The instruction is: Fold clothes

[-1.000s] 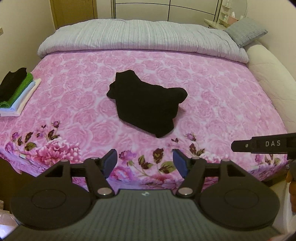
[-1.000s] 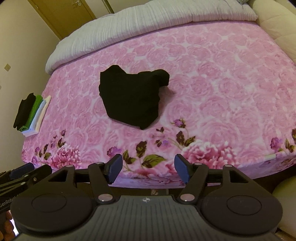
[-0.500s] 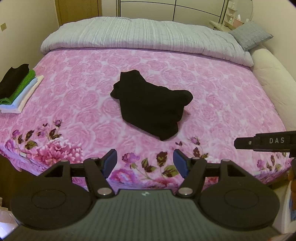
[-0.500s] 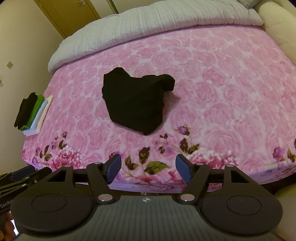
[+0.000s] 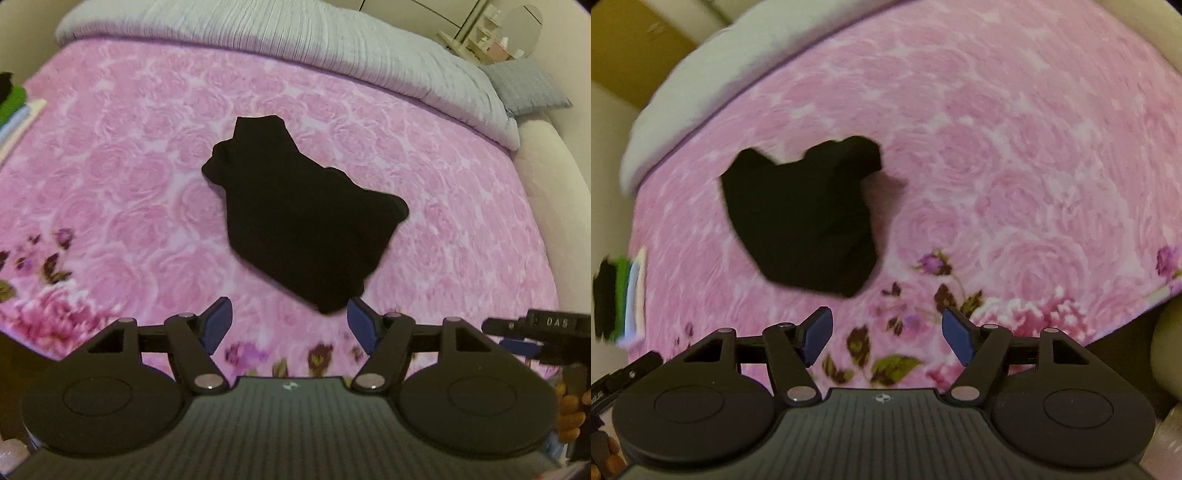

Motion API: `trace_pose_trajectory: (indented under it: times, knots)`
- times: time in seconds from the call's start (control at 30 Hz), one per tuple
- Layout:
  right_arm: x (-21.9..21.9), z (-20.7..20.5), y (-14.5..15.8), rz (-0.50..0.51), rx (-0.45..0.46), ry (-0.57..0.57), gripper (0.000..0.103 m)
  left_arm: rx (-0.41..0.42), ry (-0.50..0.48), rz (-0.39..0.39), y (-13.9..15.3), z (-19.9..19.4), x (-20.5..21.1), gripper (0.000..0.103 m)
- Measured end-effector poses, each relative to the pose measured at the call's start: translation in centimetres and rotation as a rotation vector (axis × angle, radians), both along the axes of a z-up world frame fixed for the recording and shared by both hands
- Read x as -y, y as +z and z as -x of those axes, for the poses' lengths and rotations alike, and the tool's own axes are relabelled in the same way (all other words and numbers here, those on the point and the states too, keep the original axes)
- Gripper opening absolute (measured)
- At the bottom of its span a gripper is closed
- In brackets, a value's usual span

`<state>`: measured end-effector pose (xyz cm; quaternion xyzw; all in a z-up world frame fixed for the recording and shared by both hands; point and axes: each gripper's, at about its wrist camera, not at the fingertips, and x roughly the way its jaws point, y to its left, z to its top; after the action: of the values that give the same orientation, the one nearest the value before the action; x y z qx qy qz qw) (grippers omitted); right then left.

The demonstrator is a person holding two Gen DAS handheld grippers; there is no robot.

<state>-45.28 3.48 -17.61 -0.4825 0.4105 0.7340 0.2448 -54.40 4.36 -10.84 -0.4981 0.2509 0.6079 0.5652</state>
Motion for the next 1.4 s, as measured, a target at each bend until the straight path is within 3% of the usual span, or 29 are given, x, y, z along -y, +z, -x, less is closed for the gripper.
trace_pose_trajectory:
  times: [0.1, 0.43, 0.7, 0.83, 0.97, 1.03, 1.07, 1.1, 1.2, 1.27, 1.4]
  knots:
    - [-2.5, 2.2, -2.0, 0.056, 0.029, -0.097, 0.069, 0.017, -0.008, 0.042, -1.7, 1.5, -4.8, 0.065]
    - [-9.0, 7.6, -7.9, 0.265, -0.07, -0.405, 0.069, 0.08, -0.016, 0.119, -6.2, 3.3, -17.1, 0.067]
    - [-14.7, 9.9, -14.3, 0.407, -0.112, -0.682, 0.069, 0.154, 0.08, 0.173, -10.1, 4.7, -21.8, 0.067]
    - [-17.2, 12.6, -17.8, 0.426, -0.04, -0.663, 0.069, 0.16, 0.127, 0.192, -11.9, 5.2, -23.8, 0.067]
    - [-18.2, 15.4, -21.7, 0.521, 0.009, -0.567, 0.069, 0.161, 0.174, 0.191, -13.1, 5.9, -25.9, 0.067]
    - [-18.0, 16.4, -22.8, 0.559, 0.033, -0.526, 0.064, 0.164, 0.192, 0.189, -13.5, 6.3, -27.2, 0.068]
    - [-17.6, 16.6, -22.9, 0.571, 0.028, -0.509, 0.057, 0.165, 0.201, 0.188, -13.7, 6.5, -27.9, 0.068]
    - [-17.3, 16.8, -23.0, 0.583, 0.023, -0.492, 0.042, 0.163, 0.212, 0.189, -13.9, 6.8, -28.7, 0.07]
    - [-16.5, 17.2, -22.8, 0.6, -0.001, -0.451, 0.018, 0.147, 0.246, 0.194, -14.5, 7.8, -30.7, 0.074]
    - [-16.2, 17.1, -22.3, 0.589, -0.005, -0.436, 0.012, 0.138, 0.264, 0.21, -15.2, 8.4, -31.8, 0.074]
    - [-15.8, 16.7, -21.9, 0.594, 0.009, -0.43, 0.011, 0.153, 0.293, 0.257, -17.4, 9.4, -33.3, 0.074]
